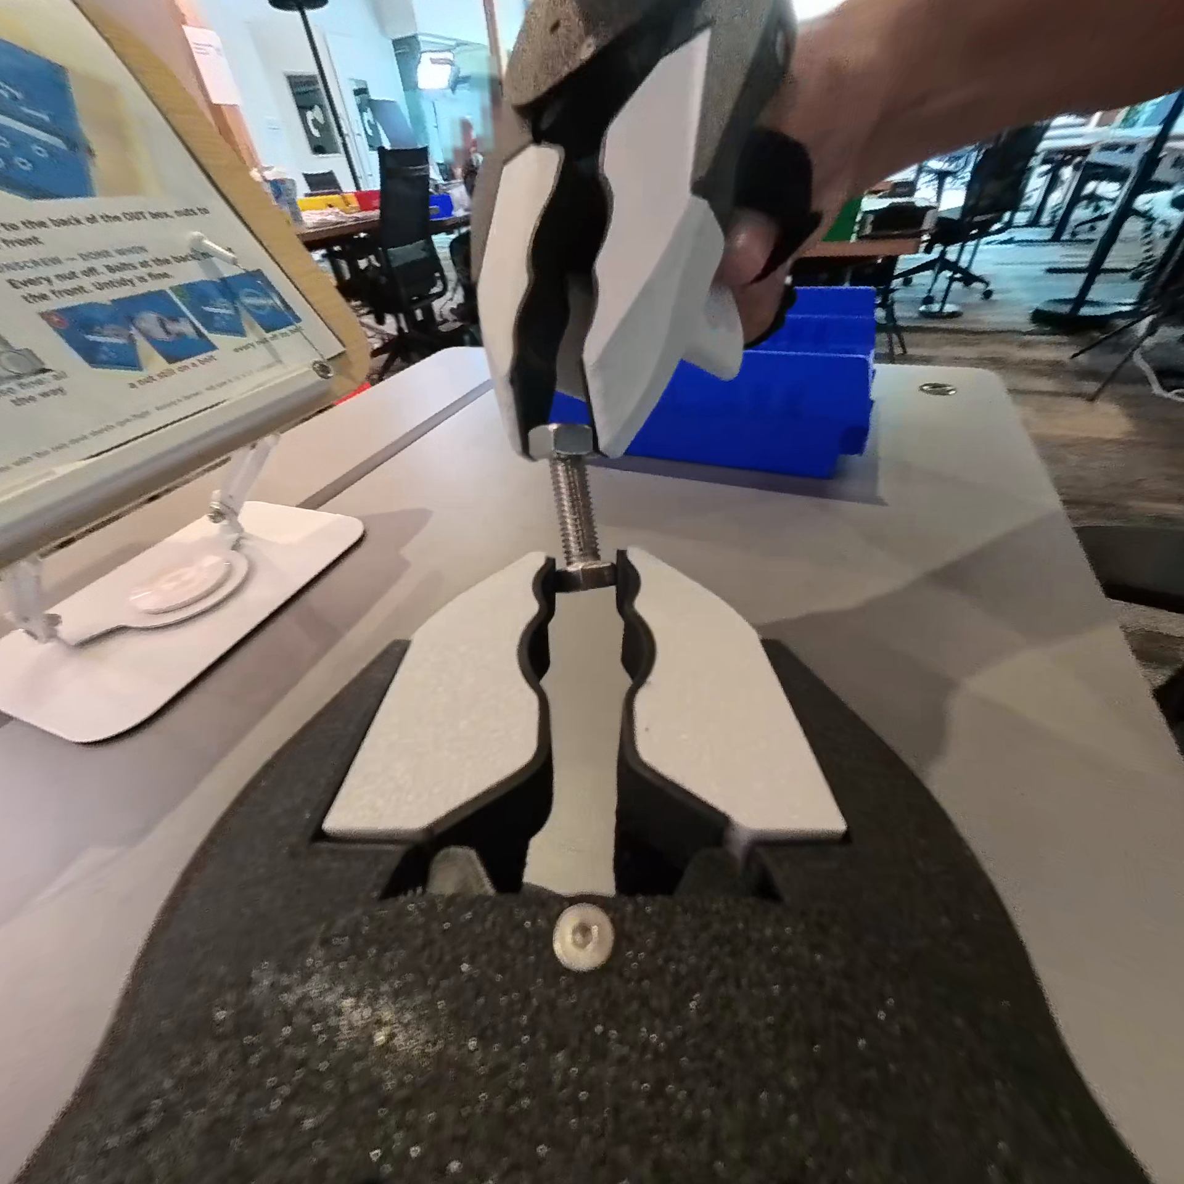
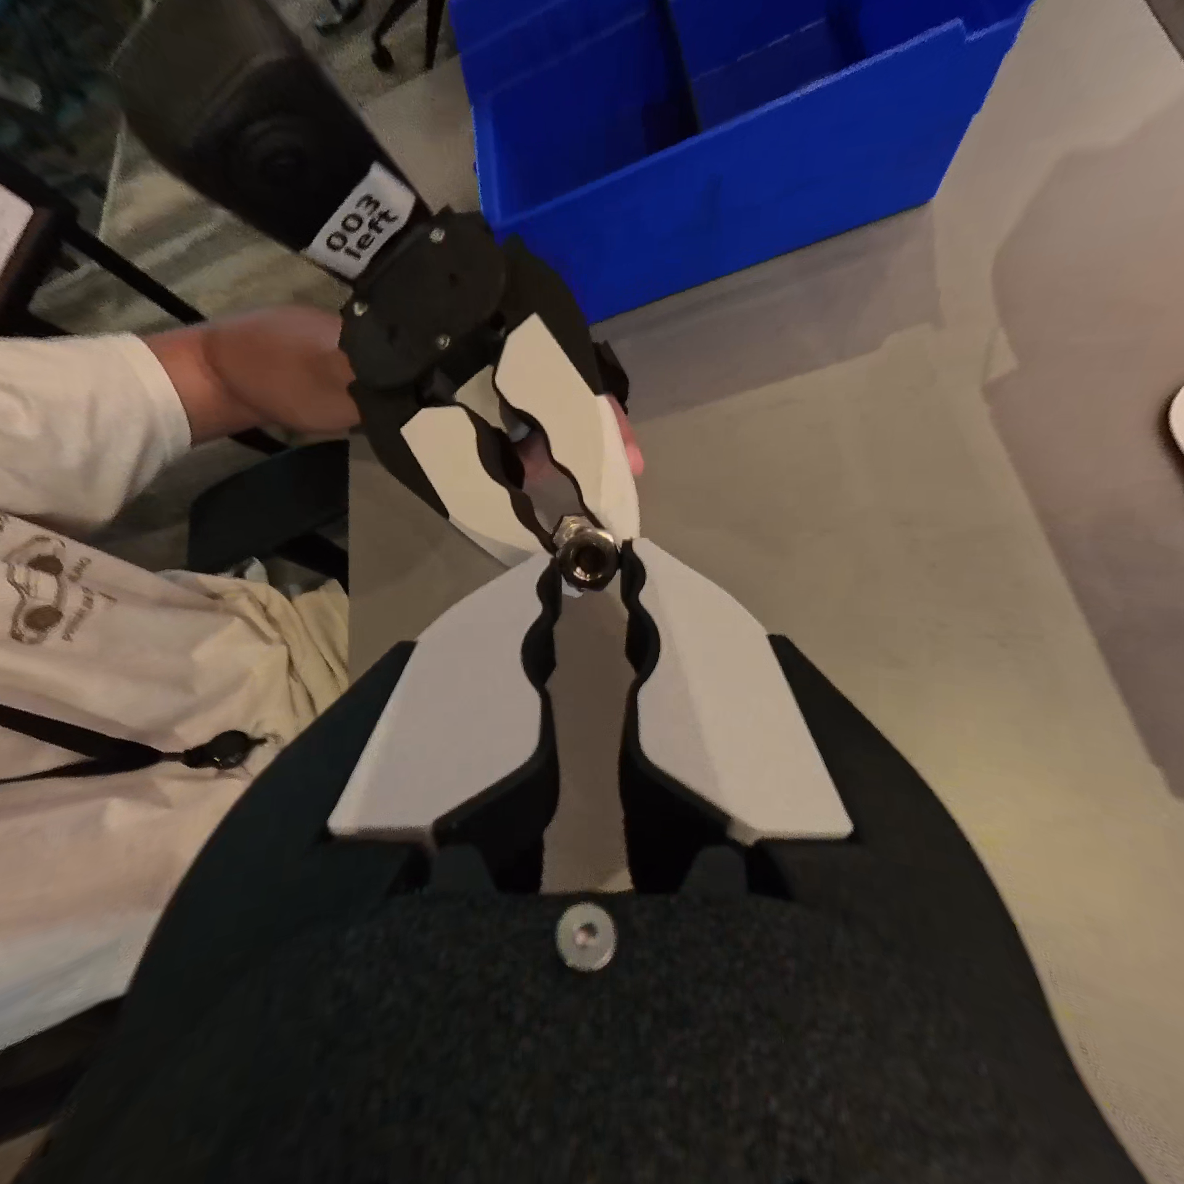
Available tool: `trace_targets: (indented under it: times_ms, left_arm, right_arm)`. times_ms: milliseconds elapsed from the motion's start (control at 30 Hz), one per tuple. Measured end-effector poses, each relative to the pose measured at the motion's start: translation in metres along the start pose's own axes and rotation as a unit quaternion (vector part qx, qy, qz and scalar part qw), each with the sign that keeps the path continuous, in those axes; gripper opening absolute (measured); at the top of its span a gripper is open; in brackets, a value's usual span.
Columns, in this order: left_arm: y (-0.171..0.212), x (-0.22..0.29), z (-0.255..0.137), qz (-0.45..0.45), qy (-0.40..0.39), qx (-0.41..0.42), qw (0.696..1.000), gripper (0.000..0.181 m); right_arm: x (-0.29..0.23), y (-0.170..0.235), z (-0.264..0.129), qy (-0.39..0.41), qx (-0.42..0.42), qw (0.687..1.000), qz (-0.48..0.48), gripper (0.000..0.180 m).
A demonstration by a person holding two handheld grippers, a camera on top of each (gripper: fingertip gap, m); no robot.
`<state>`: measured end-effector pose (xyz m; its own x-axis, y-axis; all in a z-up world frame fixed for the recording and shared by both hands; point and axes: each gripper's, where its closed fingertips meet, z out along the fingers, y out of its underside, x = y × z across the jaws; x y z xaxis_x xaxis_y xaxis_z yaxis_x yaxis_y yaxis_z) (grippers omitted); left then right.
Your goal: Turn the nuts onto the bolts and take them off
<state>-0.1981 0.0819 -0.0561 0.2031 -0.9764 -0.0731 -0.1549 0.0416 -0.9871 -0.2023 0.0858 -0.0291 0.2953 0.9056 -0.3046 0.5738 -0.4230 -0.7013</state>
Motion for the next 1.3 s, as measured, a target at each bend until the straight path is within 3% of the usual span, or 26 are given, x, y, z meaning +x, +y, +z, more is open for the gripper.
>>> trace_targets:
  times_ms: [267, 367, 567, 700, 867, 1033, 1300]
  left_arm:
    - [0.005, -0.008, 0.003, 0.092, -0.078, -0.029, 0.992, 0.018]
    - [0.007, -0.006, 0.004, 0.078, -0.068, -0.029, 0.994, 0.018]
    - [-0.005, 0.020, -0.003, -0.051, 0.089, 0.025, 0.994, 0.017]
    - [-0.012, 0.040, -0.012, -0.129, 0.203, 0.047, 0.969, 0.017]
    - [-0.019, 0.052, -0.023, -0.186, 0.290, 0.070, 0.936, 0.017]
    - [-0.031, 0.064, -0.042, -0.235, 0.387, 0.102, 0.886, 0.017]
    - [-0.044, 0.076, -0.065, -0.235, 0.457, 0.119, 0.850, 0.017]
  right_arm:
    - [0.006, 0.003, 0.001, -0.026, 0.016, 0.996, 0.086, 0.017]
    - [0.007, 0.006, 0.001, -0.028, 0.013, 0.995, 0.090, 0.018]
    - [-0.015, 0.012, -0.004, -0.030, -0.033, 0.990, -0.137, 0.017]
    - [-0.033, 0.014, -0.006, -0.032, -0.056, 0.952, -0.299, 0.017]
    - [-0.045, 0.011, -0.006, -0.018, -0.051, 0.908, -0.416, 0.017]
    - [-0.066, 0.000, -0.004, -0.021, 0.003, 0.867, -0.498, 0.017]
    - [-0.092, -0.013, -0.001, -0.086, 0.074, 0.866, -0.487, 0.017]
